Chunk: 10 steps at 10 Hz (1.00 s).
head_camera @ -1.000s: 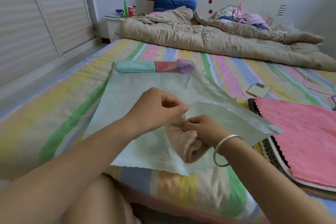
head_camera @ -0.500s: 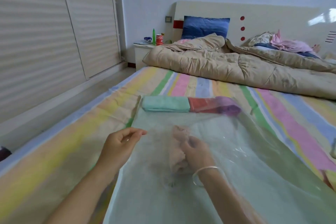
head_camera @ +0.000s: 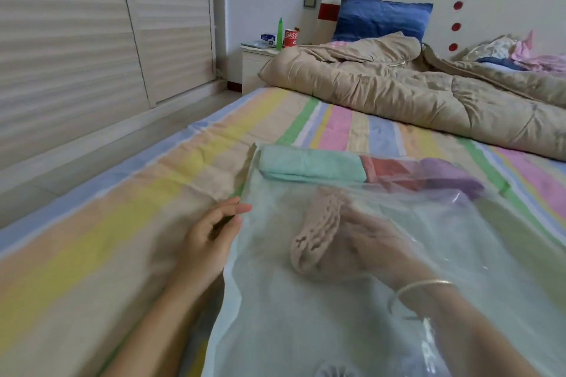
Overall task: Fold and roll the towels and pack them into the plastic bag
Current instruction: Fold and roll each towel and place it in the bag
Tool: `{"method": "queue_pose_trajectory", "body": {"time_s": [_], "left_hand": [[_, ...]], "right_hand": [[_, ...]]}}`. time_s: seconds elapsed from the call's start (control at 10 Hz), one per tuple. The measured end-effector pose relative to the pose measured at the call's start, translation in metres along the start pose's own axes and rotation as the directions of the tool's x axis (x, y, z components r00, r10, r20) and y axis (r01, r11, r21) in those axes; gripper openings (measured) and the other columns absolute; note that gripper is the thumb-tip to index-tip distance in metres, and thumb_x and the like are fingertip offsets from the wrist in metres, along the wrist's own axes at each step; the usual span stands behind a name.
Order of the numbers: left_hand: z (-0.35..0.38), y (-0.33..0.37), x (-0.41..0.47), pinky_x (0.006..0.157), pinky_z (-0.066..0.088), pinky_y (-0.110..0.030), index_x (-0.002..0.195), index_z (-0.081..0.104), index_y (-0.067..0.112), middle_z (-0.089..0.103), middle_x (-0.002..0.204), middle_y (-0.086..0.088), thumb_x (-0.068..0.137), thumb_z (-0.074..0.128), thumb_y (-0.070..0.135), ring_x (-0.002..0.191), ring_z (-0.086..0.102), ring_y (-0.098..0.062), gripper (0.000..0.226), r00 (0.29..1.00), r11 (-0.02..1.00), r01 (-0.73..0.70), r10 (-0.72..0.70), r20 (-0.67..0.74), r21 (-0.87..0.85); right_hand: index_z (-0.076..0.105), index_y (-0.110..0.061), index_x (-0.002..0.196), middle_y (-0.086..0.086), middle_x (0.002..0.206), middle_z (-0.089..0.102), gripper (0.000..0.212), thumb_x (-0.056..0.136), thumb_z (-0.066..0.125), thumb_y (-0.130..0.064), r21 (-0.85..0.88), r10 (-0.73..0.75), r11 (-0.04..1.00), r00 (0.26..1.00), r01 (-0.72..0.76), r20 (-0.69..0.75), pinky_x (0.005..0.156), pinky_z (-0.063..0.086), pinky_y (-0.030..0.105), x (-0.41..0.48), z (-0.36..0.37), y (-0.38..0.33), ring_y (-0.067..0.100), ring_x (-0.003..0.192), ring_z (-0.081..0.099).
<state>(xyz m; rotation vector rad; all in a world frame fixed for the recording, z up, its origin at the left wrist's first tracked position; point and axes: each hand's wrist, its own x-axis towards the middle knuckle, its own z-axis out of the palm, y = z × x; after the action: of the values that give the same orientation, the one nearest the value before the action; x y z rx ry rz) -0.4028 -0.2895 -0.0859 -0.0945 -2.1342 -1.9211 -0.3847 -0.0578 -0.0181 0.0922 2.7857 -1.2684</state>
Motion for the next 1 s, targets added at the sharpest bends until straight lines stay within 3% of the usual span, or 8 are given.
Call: {"method": "queue_pose_trajectory", "body": {"time_s": [0.1,0.2,0.3,0.4,0.5,0.6,0.9,1.0], "left_hand": [[0.0,0.0,-0.002,0.085,0.036,0.001,0.1,0.071,0.016,0.06,0.126,0.005,0.094,0.054,0.001,0.109,0.051,0.02,0.023,1.0,1.0,0.002,-0.001,0.001,-0.006],[0.001,0.0,-0.004,0.085,0.038,-0.001,0.098,0.071,0.02,0.06,0.126,0.009,0.094,0.055,0.002,0.111,0.052,0.017,0.024,1.0,0.999,0.023,-0.023,-0.007,-0.023],[0.0,0.0,-0.006,0.079,0.042,-0.005,0.097,0.073,0.026,0.065,0.113,0.02,0.093,0.059,0.007,0.101,0.059,0.01,0.024,0.997,0.996,0.079,-0.079,-0.001,-0.041],[-0.005,0.001,-0.006,0.056,0.037,-0.011,0.094,0.073,0.033,0.057,0.064,0.015,0.089,0.067,0.015,0.06,0.046,-0.008,0.02,0.99,0.99,0.141,-0.141,0.024,0.01],[-0.007,0.002,-0.006,0.078,0.046,-0.028,0.096,0.072,0.044,0.061,0.084,0.0,0.074,0.067,0.033,0.078,0.053,-0.014,0.025,0.98,0.982,0.185,-0.187,0.062,0.047],[-0.009,0.002,-0.006,0.097,0.048,-0.044,0.098,0.07,0.051,0.071,0.098,-0.012,0.07,0.061,0.038,0.088,0.064,-0.027,0.032,0.972,0.97,0.218,-0.226,0.068,0.11],[-0.012,-0.002,-0.005,0.082,0.05,-0.042,0.102,0.069,0.051,0.065,0.089,-0.014,0.083,0.065,0.024,0.083,0.054,-0.018,0.033,0.966,0.968,0.227,-0.238,0.104,0.105],[-0.015,-0.002,-0.003,0.087,0.05,-0.045,0.106,0.068,0.051,0.056,0.091,-0.003,0.088,0.065,0.017,0.083,0.054,-0.018,0.038,0.959,0.963,0.242,-0.255,0.119,0.115]], "right_hand": [[0.046,-0.009,0.134,-0.005,0.116,0.05,0.039,0.097,0.043,0.002,-0.005,-0.052,0.999,0.999,0.052,0.007,0.061,0.033,-0.006,0.004,0.002,0.015,-0.011,0.083,0.061],[0.048,-0.04,0.113,-0.006,0.127,0.054,0.037,0.078,0.041,-0.048,-0.503,-0.06,0.864,0.995,0.014,-0.075,0.091,0.047,0.026,0.02,0.017,0.023,0.022,0.099,0.059],[0.058,-0.025,0.098,0.005,0.1,0.062,0.053,0.061,0.027,-0.047,-0.744,-0.166,0.666,0.983,0.049,-0.083,0.091,0.049,0.043,0.026,0.039,0.01,0.031,0.094,0.059],[0.065,-0.004,0.106,0.017,0.103,0.062,0.062,0.082,0.015,-0.032,-0.734,-0.347,0.635,0.938,0.239,0.005,0.099,0.042,0.049,0.018,0.063,-0.012,0.037,0.102,0.058],[0.043,-0.015,0.131,0.009,0.128,0.04,0.082,0.075,0.0,-0.057,-0.775,-0.238,0.594,0.967,0.217,0.088,0.109,0.02,0.045,0.025,0.079,-0.012,0.03,0.124,0.035],[0.035,-0.022,0.131,0.001,0.131,0.039,0.054,0.087,0.034,-0.053,-0.721,-0.242,0.671,0.97,0.175,0.011,0.107,0.025,0.04,0.024,0.077,-0.026,0.027,0.125,0.036],[0.049,-0.041,0.112,-0.008,0.108,0.05,0.037,0.079,0.052,-0.058,-0.774,-0.448,0.423,0.852,0.471,0.273,0.074,0.034,0.035,0.018,0.049,-0.053,0.023,0.105,0.053],[0.026,-0.056,0.134,-0.016,0.14,0.034,0.071,0.069,0.029,-0.084,-0.669,-0.387,0.615,0.899,0.417,0.205,0.108,0.022,0.047,0.01,0.044,-0.024,0.02,0.136,0.027]]}}
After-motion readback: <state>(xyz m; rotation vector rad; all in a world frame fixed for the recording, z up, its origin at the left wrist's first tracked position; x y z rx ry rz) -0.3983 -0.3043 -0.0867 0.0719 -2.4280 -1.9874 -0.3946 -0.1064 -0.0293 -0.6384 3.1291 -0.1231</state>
